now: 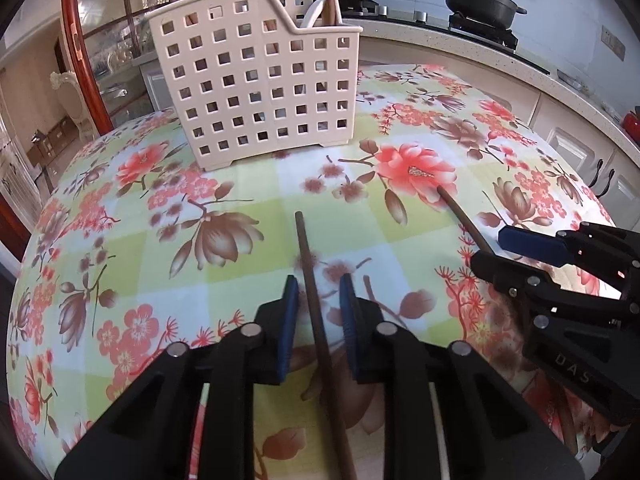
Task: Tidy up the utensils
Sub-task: 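Grasp a brown chopstick with the right tool while the left tool grasps the other chopstick, then lift the chopstick upright with the left tool while the right tool lifts its chopstick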
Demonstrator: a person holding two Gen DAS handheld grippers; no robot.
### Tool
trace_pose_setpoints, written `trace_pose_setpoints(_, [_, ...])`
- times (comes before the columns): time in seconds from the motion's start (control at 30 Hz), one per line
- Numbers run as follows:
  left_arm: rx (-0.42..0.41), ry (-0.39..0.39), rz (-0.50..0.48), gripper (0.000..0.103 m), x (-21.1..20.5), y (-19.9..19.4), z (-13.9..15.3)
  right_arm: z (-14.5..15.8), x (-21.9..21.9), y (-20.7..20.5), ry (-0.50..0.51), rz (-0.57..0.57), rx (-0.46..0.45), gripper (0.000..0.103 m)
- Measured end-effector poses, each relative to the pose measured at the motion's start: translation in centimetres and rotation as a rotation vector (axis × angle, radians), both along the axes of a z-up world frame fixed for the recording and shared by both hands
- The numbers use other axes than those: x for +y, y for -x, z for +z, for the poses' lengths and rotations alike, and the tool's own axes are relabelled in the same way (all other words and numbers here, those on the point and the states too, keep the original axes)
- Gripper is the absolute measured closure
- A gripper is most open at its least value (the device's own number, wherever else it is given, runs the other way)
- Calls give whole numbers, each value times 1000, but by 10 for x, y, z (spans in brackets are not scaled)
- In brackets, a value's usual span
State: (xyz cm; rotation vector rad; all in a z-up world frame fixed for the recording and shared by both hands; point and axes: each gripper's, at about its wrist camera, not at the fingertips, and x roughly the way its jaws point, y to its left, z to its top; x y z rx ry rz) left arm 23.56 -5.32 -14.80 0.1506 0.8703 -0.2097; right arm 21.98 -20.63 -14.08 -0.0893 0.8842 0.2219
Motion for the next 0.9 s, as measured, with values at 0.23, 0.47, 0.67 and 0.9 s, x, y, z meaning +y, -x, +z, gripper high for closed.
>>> trace_pose_setpoints(0.23, [4,38,8,97,9,-2,2,1,1,-2,-4,0,-10,97])
trace_pose_setpoints(0.47, [-78,94,38,98,28,11,35,34,-4,6,-117,30,-108,97])
trace_pose_setpoints(0.67, [-193,117,54,98,37,31,73,67,-3,19,-161,48,-227,97])
trace_pose_setpoints(0.9, [-282,118,71,98,45,54,103,101,-1,38,-177,70,-343,97])
